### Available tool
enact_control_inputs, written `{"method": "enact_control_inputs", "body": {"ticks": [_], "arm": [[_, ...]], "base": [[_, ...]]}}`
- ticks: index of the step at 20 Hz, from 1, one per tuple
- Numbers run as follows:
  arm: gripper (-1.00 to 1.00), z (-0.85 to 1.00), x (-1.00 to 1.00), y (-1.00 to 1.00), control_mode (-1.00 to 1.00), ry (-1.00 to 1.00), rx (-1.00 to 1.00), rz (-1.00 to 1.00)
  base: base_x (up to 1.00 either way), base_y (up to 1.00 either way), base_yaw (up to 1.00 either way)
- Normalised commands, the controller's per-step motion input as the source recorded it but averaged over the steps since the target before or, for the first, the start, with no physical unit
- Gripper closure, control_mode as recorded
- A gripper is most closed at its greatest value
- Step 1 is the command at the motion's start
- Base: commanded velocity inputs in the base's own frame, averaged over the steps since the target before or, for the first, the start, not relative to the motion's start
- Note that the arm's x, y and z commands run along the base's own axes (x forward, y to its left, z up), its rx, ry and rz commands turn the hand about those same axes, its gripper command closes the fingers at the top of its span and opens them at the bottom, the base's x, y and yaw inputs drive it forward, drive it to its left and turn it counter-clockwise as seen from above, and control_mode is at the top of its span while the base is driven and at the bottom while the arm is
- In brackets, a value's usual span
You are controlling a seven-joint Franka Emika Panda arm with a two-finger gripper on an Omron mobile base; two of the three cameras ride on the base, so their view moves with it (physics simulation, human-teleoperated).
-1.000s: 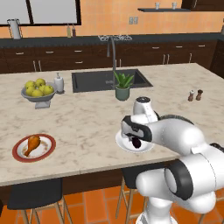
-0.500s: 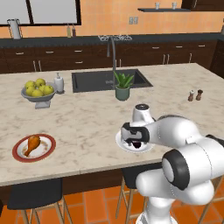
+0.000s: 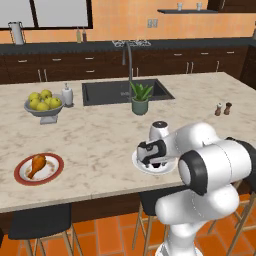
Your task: Pick the chicken drumstick and eggplant from their plates and place them in the bowl. Then put the bowl in the fridge.
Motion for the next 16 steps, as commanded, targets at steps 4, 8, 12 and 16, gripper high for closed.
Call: {"method": "enact_control_inputs", "body": {"ticks": [4, 8, 12, 16], "arm": [[1.0, -0.02, 0.0, -0.08, -1.0, 0.0, 0.0, 0.0], [1.0, 0.36, -0.06, -0.1, -1.0, -0.06, 0.04, 0.08], [1.0, 1.0, -0.59, -0.46, -1.0, -0.11, 0.18, 0.15], [1.0, 1.0, -0.52, -0.72, -1.0, 0.0, 0.08, 0.06]], "base": [[0.0, 0.0, 0.0], [0.0, 0.0, 0.0], [0.0, 0.0, 0.0], [0.0, 0.0, 0.0]]}}
